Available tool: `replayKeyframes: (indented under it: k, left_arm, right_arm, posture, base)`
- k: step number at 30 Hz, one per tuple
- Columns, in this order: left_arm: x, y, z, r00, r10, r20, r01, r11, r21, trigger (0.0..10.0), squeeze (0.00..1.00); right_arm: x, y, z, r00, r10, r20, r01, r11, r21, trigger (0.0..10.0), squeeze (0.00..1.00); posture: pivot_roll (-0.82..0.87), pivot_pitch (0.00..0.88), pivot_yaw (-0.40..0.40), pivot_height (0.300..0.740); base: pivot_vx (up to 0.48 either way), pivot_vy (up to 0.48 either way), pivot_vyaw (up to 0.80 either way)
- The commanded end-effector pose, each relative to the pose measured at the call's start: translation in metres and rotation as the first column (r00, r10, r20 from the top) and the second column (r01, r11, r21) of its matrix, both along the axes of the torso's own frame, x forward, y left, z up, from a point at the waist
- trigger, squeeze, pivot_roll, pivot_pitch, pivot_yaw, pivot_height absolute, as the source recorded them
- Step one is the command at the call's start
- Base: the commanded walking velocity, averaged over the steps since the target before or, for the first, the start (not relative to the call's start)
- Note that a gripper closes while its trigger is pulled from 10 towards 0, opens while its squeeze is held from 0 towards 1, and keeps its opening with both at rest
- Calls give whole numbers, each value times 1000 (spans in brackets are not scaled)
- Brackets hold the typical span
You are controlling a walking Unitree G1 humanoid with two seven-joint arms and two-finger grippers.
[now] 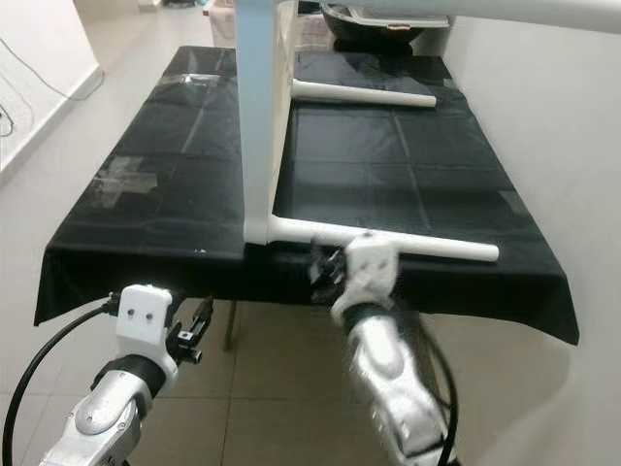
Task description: Building children table
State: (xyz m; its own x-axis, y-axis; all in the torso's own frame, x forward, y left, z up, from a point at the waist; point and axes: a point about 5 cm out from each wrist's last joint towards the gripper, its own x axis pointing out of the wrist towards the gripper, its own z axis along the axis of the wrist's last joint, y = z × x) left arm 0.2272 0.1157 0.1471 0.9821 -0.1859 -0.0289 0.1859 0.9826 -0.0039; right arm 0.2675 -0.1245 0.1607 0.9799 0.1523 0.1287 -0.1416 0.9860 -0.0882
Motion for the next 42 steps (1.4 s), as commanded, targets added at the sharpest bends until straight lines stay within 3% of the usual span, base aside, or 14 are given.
replayKeyframes:
  k: [1,9,17,31,42]
  left_arm:
    - [-1,2,-5,1000,12,-15,-11,1000,22,10000,0]
    - [-2,-7,-16,999,-13,-35,14,999,38,10000,0]
    - [8,-1,-24,997,21,-76,-21,1000,-2,10000,0]
    - [9,0,-27,996,36,-79,-38,999,-28,10000,0]
    - [10,4,-24,994,76,-73,-80,995,-62,10000,0]
  right_arm:
    - [-4,3,2,999,17,29,-16,999,-29,10000,0]
    - [-3,3,-6,999,43,16,-41,994,-103,10000,0]
    - [3,0,-10,999,30,16,-29,994,-109,10000,0]
    - [5,-1,-14,1000,30,2,-29,994,-101,10000,0]
    - [5,-3,-11,1000,26,17,-24,995,-94,10000,0]
  posture:
    - [79,70,-23,740]
    - [65,40,-38,740]
    - [56,25,-40,740]
    - [57,24,-44,740]
    - [56,30,-43,740]
  base:
    - [0,0,0]
    - [0,0,0]
    - [116,-251,0]
    - [333,-340,0]
    - [62,0,0]
